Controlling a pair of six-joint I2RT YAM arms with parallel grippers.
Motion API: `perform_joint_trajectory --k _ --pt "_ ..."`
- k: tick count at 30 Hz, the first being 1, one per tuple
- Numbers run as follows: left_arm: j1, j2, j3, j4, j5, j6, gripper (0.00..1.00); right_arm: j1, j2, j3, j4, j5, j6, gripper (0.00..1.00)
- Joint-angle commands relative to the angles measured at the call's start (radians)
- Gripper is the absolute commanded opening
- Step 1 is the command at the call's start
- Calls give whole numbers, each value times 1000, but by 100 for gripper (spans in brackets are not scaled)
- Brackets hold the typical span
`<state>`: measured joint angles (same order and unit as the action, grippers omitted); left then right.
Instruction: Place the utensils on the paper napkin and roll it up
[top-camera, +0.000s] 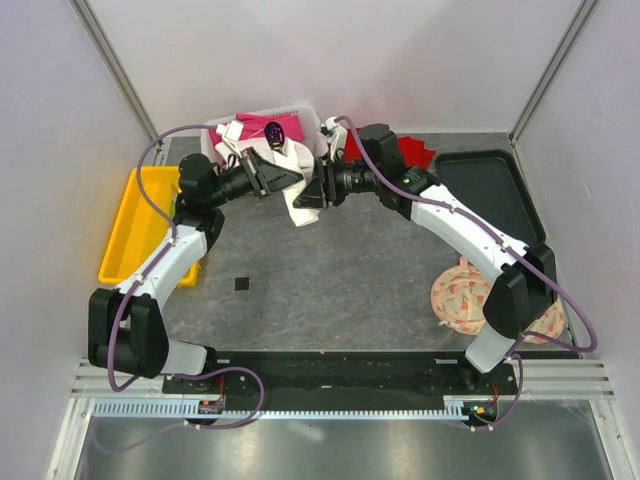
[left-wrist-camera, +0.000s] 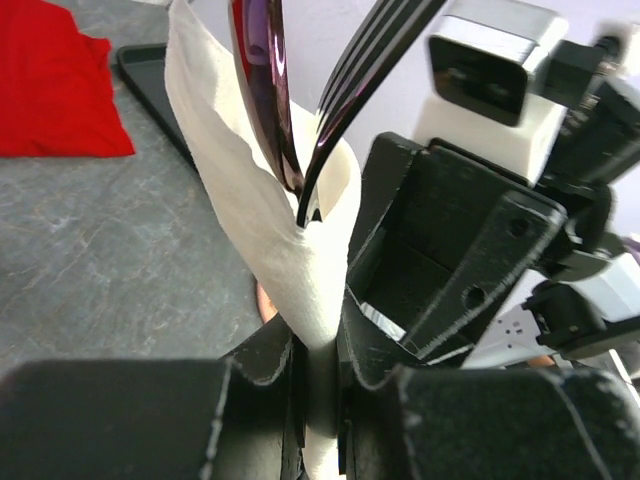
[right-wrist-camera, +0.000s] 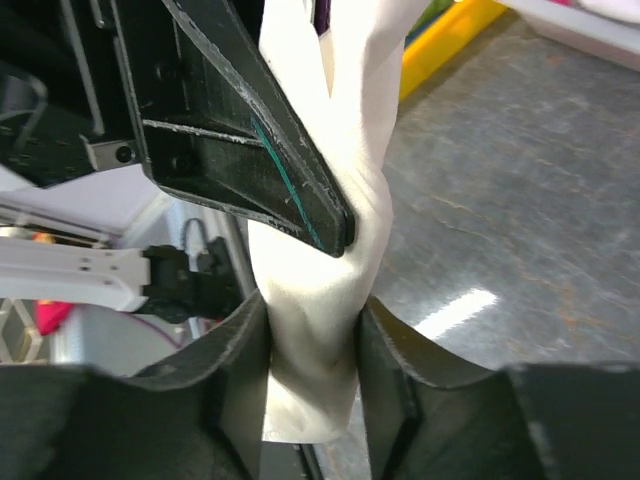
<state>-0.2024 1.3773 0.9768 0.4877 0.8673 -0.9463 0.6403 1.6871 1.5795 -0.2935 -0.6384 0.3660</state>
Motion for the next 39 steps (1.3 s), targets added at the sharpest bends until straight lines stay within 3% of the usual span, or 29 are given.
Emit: perform_joint_trajectory --k 1,5,9,12,15,16,24,25,27,28,30,31,36,39 --pt "-6 -18 5 173 52 -111 2 -1 -33 -32 174 -173 135 41" --pt "-6 -17 11 184 55 -120 2 -1 -41 -55 241 -205 192 26" --pt "-6 -17 8 178 55 -117 2 -4 -44 -58 264 -208 209 0" --pt "-6 -21 13 164 58 -102 2 -10 -52 -68 271 -195 209 0" --pt "-5 -30 22 109 62 -75 14 -21 -58 -76 271 -176 206 0" --pt "-5 -37 22 100 62 -68 25 -27 -61 -78 269 -172 203 0" --pt "6 -83 -6 26 49 -26 63 -36 -89 -85 266 -129 147 0" --pt "6 -86 -9 25 50 -23 74 -36 -93 -90 267 -127 139 0" --pt "11 -95 -20 0 50 -19 78 -36 -102 -92 267 -115 131 0" --pt "12 -99 -26 -6 47 -16 86 -37 -104 -93 264 -113 125 0" --pt "15 -110 -50 -15 45 -14 88 -36 -112 -93 266 -115 120 0" --pt "15 -115 -56 -15 44 -14 99 -36 -112 -93 267 -119 123 0" --pt "5 -118 -90 72 59 -61 100 -36 -109 -95 284 -135 140 0" --pt "-2 -118 -107 144 68 -120 94 -36 -104 -96 286 -144 157 0"
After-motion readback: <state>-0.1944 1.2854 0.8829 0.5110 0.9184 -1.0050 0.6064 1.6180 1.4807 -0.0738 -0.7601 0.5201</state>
